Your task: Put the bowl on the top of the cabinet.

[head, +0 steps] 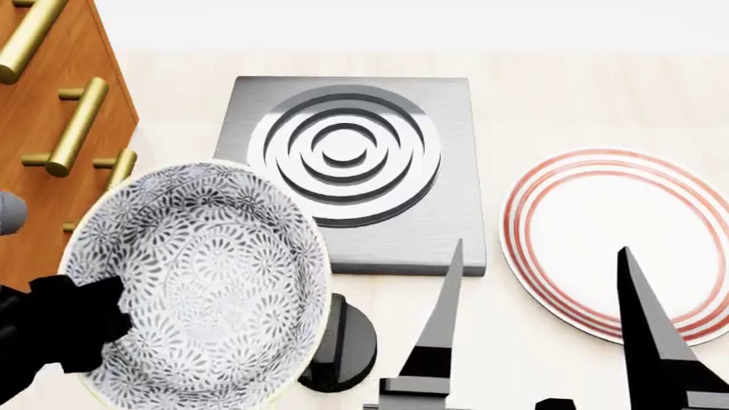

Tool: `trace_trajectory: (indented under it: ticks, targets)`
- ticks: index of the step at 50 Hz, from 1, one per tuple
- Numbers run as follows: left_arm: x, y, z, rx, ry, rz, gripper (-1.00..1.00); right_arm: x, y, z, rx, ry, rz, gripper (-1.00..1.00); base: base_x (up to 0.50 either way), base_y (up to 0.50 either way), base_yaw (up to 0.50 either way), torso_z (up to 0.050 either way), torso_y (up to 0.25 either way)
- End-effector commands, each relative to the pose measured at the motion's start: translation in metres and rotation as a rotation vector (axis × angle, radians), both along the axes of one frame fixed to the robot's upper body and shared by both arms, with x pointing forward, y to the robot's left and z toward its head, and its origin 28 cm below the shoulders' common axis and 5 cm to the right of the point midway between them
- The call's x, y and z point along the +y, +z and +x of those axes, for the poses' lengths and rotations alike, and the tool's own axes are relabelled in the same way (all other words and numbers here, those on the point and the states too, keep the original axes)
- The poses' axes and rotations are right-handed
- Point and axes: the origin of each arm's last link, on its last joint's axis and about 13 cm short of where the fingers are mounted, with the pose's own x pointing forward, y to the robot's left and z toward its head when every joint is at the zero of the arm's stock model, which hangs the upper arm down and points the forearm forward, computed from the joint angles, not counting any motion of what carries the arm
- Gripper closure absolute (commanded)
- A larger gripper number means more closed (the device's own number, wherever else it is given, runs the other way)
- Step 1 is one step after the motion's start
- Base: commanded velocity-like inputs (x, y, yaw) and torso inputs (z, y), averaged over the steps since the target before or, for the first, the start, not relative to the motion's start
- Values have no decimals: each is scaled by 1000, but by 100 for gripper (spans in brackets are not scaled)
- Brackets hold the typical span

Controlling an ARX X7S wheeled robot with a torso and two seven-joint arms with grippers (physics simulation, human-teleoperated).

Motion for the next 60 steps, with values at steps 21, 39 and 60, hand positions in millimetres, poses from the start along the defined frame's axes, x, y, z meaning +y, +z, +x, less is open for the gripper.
trace_trajectory:
  ticks: [21,39,60]
  targets:
    - [-1,93,57,-160,92,-174,100,-1,1,3,-22,-2,2,-100,0,0,0,0,1]
    - [-5,158,69,-221,110,-204,100,0,0,4,-18,3,1,-100,0,0,0,0,0]
    - [-6,225,74,-291,130,-267,100,0,-1,4,-17,6,1,-100,0,0,0,0,0]
